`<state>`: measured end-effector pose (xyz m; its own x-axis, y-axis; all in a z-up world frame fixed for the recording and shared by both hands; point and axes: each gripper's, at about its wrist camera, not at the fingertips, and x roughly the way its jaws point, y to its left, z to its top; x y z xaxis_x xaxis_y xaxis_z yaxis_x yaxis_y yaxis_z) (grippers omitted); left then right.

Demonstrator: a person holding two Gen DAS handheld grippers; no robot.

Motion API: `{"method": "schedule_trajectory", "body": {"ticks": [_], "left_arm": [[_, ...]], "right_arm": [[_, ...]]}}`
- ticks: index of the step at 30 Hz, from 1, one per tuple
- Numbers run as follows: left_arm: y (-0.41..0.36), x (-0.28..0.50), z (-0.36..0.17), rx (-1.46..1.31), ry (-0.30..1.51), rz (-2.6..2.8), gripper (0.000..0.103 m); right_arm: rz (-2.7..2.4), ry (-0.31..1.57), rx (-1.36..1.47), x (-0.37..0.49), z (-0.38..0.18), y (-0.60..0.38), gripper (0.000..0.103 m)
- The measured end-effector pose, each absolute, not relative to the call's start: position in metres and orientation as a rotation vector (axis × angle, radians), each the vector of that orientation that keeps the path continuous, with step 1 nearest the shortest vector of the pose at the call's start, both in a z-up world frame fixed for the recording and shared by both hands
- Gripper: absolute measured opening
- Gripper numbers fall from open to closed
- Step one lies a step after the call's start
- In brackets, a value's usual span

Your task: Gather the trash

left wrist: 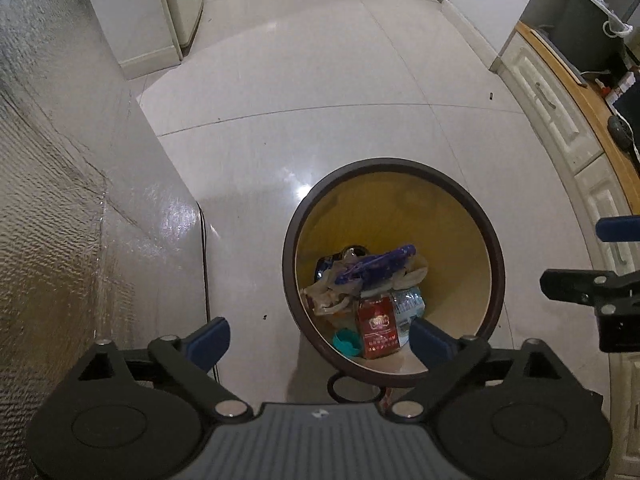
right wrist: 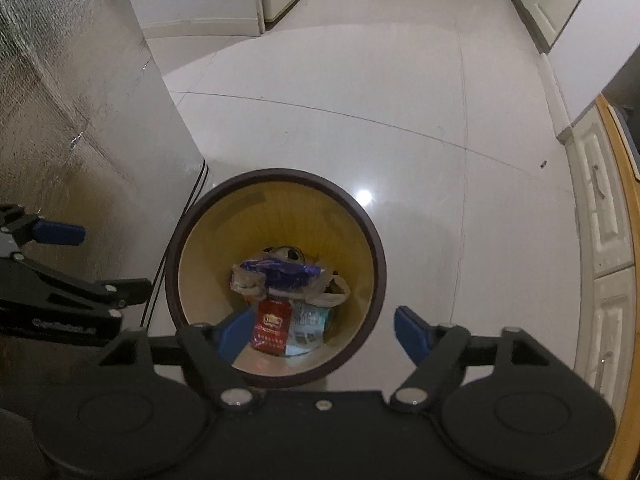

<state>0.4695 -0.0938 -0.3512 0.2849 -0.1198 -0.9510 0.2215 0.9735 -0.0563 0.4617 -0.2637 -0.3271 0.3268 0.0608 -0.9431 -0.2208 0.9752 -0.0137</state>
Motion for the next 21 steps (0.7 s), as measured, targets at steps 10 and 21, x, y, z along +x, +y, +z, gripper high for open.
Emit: {"method": "schedule_trajectory", "body": {"ticks": [10,21], "left_arm": [[-0.094,0.453,-0.328,0.079,1.245,-0.233,0.103],[-0.085,0.427,-0.275,0.076,1.163,-0.195,0.103]], "right_arm": [[0.181,1.202,-0.031,0.444,-0.312,-0.287,0.103],[0.170,1.132,0.055,0.420,-0.269,-0.294,0.103]]}}
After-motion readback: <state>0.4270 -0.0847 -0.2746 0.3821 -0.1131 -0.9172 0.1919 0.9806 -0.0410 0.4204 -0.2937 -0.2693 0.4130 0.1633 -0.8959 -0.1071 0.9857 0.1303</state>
